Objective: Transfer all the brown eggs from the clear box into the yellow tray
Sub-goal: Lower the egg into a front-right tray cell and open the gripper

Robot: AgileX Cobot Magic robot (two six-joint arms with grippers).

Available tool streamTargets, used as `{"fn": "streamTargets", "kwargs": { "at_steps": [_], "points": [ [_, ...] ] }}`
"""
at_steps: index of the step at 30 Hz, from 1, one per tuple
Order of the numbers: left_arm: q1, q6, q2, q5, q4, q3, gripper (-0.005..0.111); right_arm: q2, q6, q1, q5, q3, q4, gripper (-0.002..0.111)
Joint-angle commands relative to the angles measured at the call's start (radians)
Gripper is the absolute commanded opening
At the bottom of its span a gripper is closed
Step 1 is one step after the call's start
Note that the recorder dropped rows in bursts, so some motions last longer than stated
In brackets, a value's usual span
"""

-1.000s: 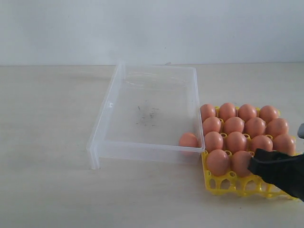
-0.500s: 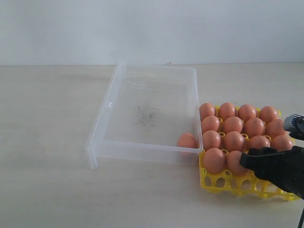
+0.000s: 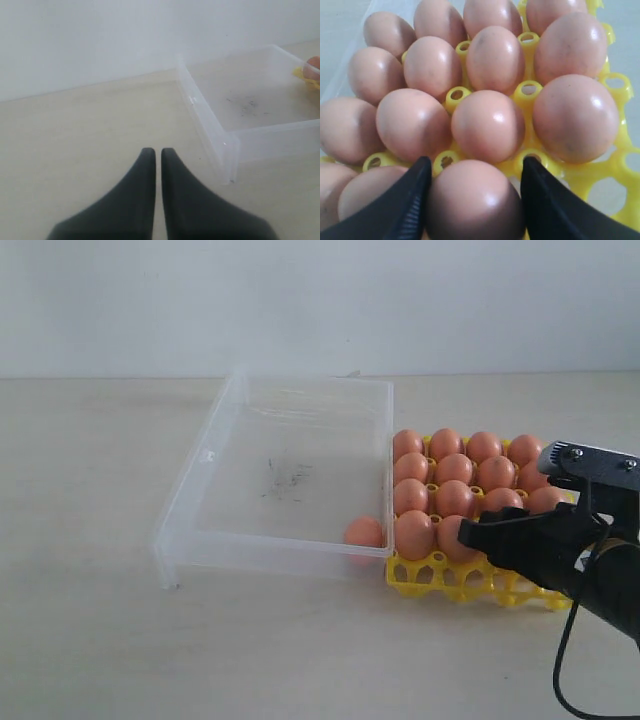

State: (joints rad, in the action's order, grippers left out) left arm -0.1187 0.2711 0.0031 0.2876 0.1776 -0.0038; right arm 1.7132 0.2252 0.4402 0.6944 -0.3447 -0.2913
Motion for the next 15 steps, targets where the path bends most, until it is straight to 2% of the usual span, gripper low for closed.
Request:
{"fn": "streamTargets", "kwargs": {
  "at_steps": [1,6,8,10,15],
  "points": [
    [-0.006,0.000,-0.003,-0.002,-0.002,0.004,0.004,0.043,0.008,-0.003,-0.043,0.015,0.046,0.000],
    [-0.006,0.000,-0.003,-0.002,-0.002,0.004,0.004,0.043,0.036,-0.003,-0.030,0.031,0.083,0.000],
    [-0.006,0.000,-0.003,-0.002,-0.002,0.004,0.004,0.043,0.038,-0.003,-0.032,0.031,0.119,0.004],
    [-0.006,0.000,-0.003,-0.002,-0.002,0.004,0.004,0.043,0.038,-0.003,-0.022,0.031,0.135,0.014],
    [-0.006,0.000,-0.003,-0.002,-0.002,0.004,0.004,0.043,0.047,-0.003,-0.014,0.031,0.140,0.049]
  ]
}}
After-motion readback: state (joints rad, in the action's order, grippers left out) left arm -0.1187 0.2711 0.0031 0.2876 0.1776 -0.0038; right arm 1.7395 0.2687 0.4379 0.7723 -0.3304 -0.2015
